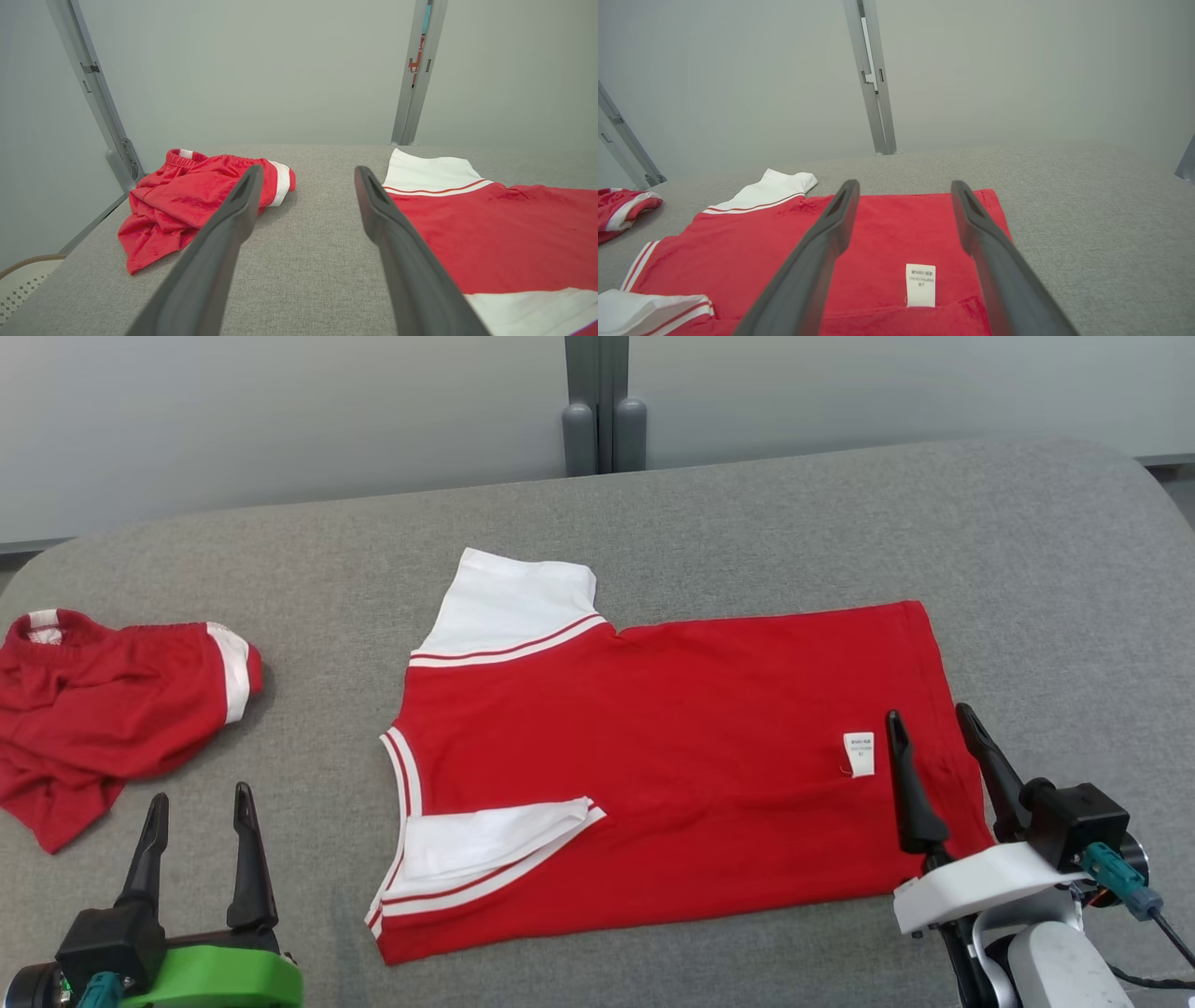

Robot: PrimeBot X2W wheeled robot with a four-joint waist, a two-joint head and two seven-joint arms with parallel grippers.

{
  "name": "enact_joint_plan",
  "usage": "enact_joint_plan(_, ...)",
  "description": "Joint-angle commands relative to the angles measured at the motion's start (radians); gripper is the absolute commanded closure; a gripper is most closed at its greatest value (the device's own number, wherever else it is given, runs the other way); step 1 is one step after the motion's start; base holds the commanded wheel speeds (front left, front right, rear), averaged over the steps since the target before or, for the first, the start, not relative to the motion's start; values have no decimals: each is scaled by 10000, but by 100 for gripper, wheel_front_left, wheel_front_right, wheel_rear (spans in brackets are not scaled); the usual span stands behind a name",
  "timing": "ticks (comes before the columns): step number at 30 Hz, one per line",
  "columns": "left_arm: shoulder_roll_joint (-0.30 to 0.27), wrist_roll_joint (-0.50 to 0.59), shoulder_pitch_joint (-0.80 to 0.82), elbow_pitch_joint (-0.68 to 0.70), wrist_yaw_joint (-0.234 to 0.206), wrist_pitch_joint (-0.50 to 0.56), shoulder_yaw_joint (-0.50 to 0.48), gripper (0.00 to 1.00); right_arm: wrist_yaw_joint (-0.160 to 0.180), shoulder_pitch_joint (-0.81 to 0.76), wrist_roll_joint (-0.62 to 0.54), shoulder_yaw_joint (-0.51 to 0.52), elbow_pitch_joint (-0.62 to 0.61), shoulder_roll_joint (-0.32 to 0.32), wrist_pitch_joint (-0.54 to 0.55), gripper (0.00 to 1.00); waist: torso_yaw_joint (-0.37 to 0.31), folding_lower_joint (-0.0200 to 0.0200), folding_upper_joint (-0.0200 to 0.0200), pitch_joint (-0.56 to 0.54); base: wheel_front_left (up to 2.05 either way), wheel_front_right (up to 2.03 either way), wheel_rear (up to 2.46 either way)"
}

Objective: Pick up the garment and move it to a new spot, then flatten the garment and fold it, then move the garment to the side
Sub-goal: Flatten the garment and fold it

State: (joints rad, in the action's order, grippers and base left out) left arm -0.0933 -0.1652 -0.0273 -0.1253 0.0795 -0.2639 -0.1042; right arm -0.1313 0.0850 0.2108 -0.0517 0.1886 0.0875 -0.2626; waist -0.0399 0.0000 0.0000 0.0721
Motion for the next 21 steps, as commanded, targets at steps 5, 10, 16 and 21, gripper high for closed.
enact_joint_plan(5, 68, 281, -172, -176, 138, 1, -129, 0, 11, -391, -199, -39, -58, -112, -28, 0, 83, 0, 0, -186, 0, 0, 0)
enact_joint_plan(10, 83, 447, -154, -376, 210, -1, -145, 0, 11, -518, -363, -148, 91, -171, -29, 0, 110, 0, 0, -310, 0, 0, 0)
enact_joint_plan(16, 100, 542, -130, -521, 252, -1, -213, 0, 11, -539, -474, -208, 227, -204, -29, 0, 94, 0, 0, -397, 0, 0, 0)
enact_joint_plan(21, 112, 591, -108, -582, 306, 0, -262, 0, 11, -515, -491, -214, 421, -202, -29, 0, 95, 0, 0, -425, 0, 0, 0)
